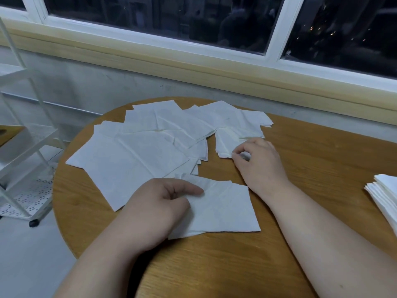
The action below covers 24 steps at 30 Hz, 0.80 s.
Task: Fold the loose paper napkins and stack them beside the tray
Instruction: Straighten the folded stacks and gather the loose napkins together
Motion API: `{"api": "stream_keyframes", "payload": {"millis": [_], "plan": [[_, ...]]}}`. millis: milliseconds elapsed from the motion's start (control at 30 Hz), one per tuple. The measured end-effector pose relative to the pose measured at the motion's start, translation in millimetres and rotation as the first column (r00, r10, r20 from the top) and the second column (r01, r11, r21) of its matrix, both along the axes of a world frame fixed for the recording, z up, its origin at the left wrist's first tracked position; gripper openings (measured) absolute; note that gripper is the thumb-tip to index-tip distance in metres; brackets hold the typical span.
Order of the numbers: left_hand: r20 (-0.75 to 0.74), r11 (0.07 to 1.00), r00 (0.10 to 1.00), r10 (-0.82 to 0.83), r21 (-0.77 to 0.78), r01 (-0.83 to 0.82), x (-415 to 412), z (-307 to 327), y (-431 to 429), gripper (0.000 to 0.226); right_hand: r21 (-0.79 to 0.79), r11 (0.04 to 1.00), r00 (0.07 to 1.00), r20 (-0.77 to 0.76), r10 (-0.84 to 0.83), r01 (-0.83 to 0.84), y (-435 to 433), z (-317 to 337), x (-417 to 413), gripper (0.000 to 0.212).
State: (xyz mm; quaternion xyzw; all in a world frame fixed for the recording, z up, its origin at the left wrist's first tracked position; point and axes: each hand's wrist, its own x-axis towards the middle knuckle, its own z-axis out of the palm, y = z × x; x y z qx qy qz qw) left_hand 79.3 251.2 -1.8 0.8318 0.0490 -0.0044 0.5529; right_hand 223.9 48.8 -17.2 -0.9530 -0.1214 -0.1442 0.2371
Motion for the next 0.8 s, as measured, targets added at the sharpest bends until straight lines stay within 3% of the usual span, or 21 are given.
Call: {"api": "stream_keyframes", "payload": {"millis": [167,400,567,700,800], "plan": [[0.009,0.999,1.000,-0.014,-0.046,0.014,0,-1,2,0.032,0.074,0.997,0.997,0.076,0.001,-0.007,-8,8,-10,0.009],[0.010,0.999,1.000,-0.001,-0.039,0.001,0,1,0,0.018,0.296,0.949,0.984,0.170,0.058,-0.107,-16,35,-51,0.009],[0.010,1.000,1.000,-0.007,-0.016,0.007,-1,-1,1,0.028,0.391,0.913,0.975,0.222,0.032,-0.119,-24,45,-70,0.016],[0.030,0.999,0.999,-0.018,-0.041,0.020,-3,0,1,0.027,0.562,0.813,0.977,0.208,0.036,-0.150,-25,57,-84,0.020],[0.041,0.995,0.998,-0.049,-0.086,0.053,-5,2,2,0.025,0.711,0.666,0.974,0.176,0.143,-0.227,-21,76,-99,0.018]]}}
